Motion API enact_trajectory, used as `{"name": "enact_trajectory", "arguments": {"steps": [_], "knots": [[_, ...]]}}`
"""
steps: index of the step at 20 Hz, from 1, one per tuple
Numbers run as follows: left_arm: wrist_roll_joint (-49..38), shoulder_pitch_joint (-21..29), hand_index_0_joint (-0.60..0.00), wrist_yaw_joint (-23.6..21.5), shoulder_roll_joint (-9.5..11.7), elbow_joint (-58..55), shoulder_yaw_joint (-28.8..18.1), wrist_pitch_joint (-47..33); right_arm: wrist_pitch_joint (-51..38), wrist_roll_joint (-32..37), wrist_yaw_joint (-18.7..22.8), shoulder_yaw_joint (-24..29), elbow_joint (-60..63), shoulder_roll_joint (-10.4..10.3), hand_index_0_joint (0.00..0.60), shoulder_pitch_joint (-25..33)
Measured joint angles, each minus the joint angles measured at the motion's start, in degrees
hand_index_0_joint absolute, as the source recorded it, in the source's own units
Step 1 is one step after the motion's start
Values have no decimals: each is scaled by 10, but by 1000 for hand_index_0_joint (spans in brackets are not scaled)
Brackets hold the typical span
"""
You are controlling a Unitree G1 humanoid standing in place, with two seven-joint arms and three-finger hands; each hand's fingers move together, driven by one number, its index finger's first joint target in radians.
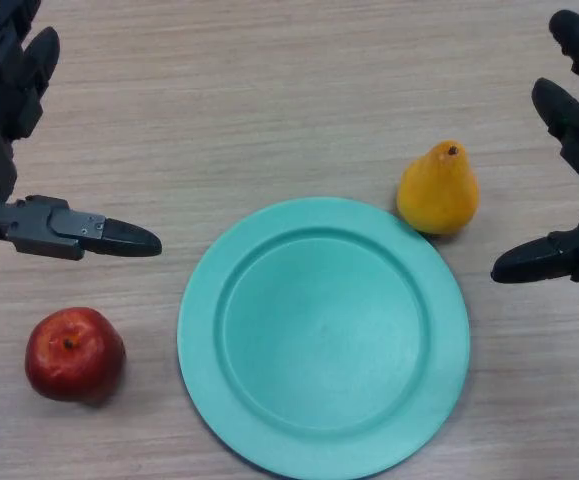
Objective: Pick up the red apple and place it on the plate
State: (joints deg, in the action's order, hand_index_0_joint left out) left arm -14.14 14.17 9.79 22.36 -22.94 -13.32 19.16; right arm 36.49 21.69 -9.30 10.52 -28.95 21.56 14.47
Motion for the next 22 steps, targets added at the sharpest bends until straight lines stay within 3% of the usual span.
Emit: {"name": "enact_trajectory", "arguments": {"steps": [7,9,11,15,17,19,22], "knots": [[-10,-10,0,-2,3,-1,-13,6,-14,-5,0,-3,4,-10,0,-6],[-19,-19,0,-15,13,-21,-16,24,-14,-5,0,-4,-4,-10,0,-8],[-55,-45,0,-11,14,-68,-35,40,-15,-5,0,-4,-11,-10,0,-8],[-80,-112,0,34,10,-115,-124,74,-14,-7,16,-25,-19,-17,0,0],[-70,-145,0,53,-22,-125,-130,81,-14,-17,18,-32,-22,-20,0,4],[-58,-166,0,59,-38,-141,-124,100,-14,-17,14,-40,-19,-23,0,-2],[9,-203,0,107,-71,-107,-123,54,-14,-17,18,-35,-2,-27,0,-8]]}}
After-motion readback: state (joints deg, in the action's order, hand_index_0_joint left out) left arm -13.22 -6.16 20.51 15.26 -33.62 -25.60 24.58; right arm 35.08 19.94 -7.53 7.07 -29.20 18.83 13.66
